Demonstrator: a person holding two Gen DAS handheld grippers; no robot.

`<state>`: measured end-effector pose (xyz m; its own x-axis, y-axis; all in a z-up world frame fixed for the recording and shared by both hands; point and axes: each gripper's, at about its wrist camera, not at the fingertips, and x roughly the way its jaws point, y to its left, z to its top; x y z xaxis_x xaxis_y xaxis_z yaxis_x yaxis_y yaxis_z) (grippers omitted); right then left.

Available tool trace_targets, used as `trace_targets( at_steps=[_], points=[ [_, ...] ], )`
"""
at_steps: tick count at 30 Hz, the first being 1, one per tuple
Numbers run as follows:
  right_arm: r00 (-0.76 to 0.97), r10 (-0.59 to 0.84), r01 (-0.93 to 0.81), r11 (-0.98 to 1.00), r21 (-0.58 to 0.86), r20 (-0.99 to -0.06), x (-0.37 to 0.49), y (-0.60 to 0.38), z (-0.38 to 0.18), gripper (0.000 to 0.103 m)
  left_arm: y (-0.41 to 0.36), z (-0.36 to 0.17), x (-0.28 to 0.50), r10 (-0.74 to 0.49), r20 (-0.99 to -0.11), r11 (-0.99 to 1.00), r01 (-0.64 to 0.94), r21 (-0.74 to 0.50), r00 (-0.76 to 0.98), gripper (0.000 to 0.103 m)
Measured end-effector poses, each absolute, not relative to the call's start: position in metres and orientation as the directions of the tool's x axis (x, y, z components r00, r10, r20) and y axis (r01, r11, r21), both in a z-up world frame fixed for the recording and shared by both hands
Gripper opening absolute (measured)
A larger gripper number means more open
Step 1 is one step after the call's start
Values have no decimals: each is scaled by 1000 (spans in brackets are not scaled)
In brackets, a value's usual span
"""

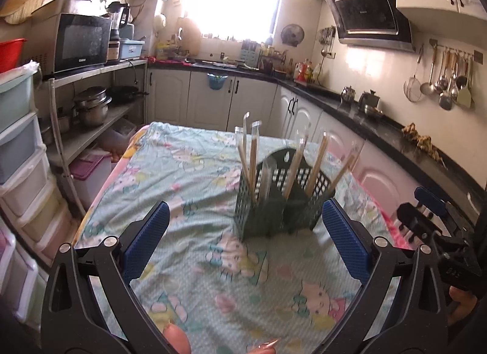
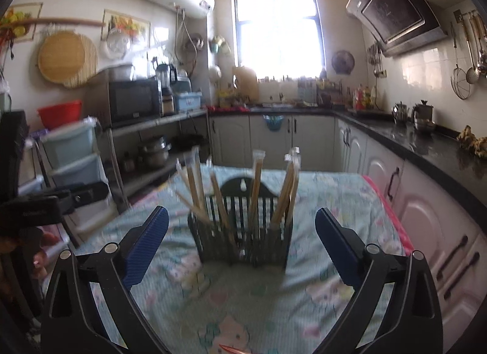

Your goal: Organize utensils

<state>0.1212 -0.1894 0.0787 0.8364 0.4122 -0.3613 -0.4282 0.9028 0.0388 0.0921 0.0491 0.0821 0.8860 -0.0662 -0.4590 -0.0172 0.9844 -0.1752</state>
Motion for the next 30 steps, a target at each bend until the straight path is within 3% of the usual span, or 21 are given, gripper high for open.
trace_targets(
  at_steps=[8,17,30],
  points=[
    [817,362,-389,920,34,-449,99,-185,42,97,37,38,70,-53,-527,988,-30,-148,848,93],
    [918,271,-287,958,-13,-291,61,-200,0,97,1,-3,36,-12,-456,995,-34,-93,890,93],
    [946,252,-260,965,-13,-205,47,-208,-29,97,-1,-19,31,-24,-355,991,-26,-135,934,93]
  ],
)
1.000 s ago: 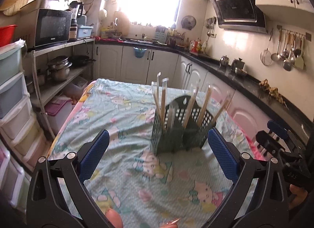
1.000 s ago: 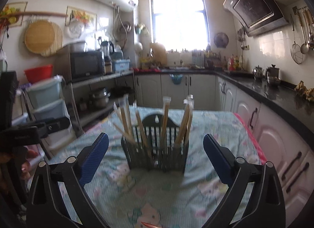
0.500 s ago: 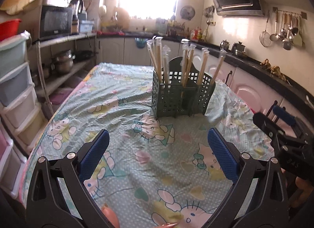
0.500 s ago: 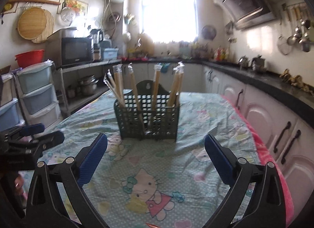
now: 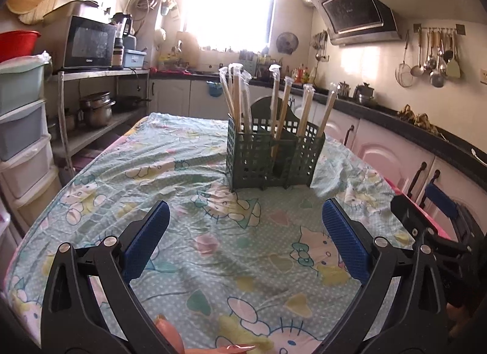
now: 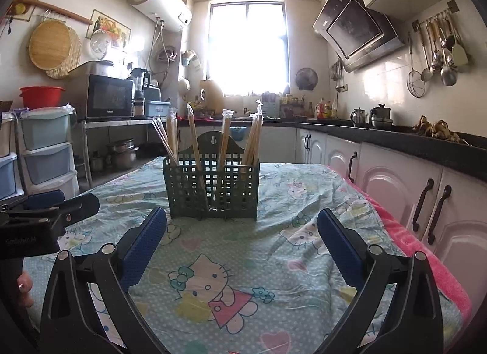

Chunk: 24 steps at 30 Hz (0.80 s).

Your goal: Organize utensils

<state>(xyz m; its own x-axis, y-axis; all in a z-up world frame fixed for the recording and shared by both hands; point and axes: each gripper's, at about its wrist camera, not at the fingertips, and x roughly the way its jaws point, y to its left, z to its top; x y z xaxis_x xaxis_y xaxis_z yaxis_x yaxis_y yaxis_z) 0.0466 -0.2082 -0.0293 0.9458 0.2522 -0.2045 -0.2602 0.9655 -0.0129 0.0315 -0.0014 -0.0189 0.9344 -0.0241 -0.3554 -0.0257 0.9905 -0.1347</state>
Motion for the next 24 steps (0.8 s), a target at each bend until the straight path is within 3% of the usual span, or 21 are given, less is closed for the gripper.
trace_targets(
  at_steps=[24],
  points=[
    [950,256,-261,965,-2,-178,39,-205,-24,97,-1,-15,25,-2,-316,992,-39,-124,949,93]
  ],
)
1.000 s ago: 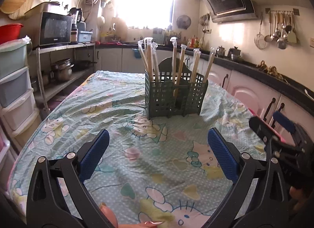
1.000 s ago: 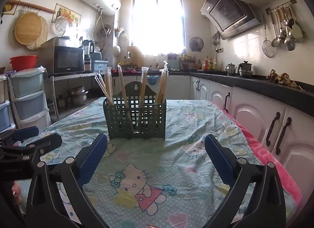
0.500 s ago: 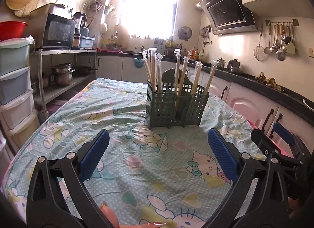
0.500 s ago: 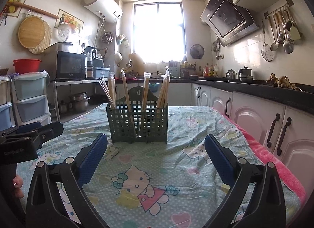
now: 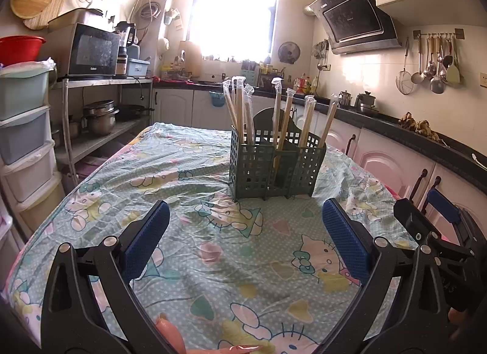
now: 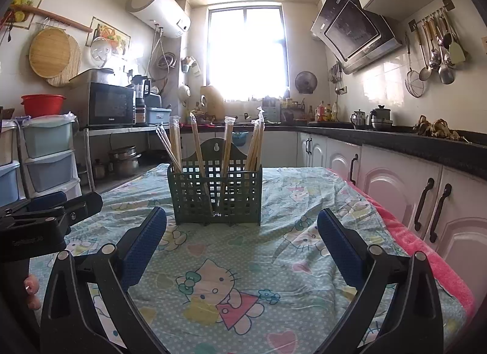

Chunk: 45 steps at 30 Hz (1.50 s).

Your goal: Organize utensils

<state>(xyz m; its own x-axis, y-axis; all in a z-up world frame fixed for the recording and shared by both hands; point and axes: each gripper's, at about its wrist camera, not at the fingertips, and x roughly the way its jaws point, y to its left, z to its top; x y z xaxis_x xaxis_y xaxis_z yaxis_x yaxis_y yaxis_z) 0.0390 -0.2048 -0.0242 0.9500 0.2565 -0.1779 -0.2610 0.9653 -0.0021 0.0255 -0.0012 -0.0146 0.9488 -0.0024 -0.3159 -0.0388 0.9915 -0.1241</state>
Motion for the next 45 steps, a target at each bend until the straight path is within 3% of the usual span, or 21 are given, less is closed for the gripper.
trace_targets(
  at_steps=[45],
  points=[
    [950,263,-267,964,-3,-166,38,-206,-26,97,2,-14,26,5,-326,993,-44,-113,945,93]
  ],
)
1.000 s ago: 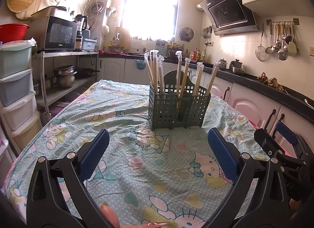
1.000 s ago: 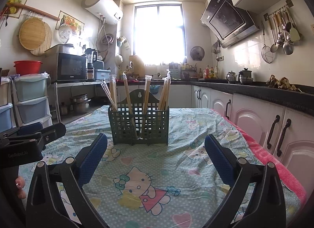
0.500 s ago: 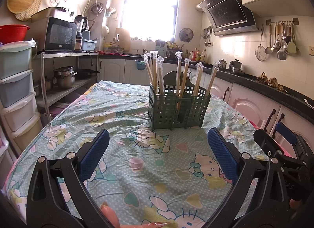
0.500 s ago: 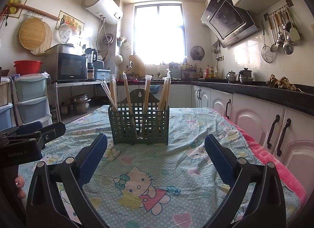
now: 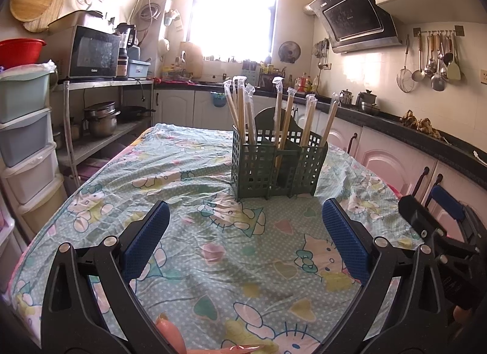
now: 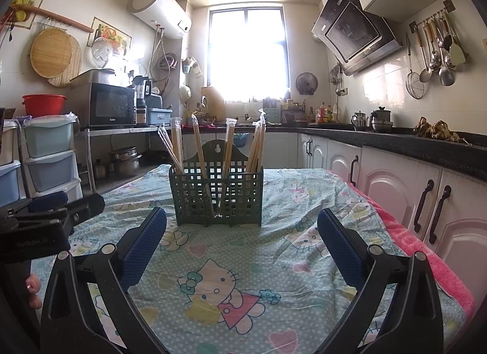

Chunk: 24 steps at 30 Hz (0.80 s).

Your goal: Organize utensils

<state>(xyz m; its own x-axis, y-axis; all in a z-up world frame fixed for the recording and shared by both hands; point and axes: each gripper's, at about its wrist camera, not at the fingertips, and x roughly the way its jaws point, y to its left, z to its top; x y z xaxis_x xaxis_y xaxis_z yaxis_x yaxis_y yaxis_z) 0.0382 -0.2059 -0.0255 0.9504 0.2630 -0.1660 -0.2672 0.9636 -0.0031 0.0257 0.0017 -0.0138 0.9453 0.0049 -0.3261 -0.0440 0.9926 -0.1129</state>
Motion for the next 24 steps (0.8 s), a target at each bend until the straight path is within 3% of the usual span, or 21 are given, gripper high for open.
trace_targets(
  at_steps=[19,24],
  points=[
    [948,238,-242,970,7,-211,43,-211,-28,97,5,-13,24,40,-322,994,-72,-88,946,93],
    [946,212,-213,977,25,-244,56,-218,-23,97,20,-9,34,15,-371,987,-74,-145,929,93]
  ],
)
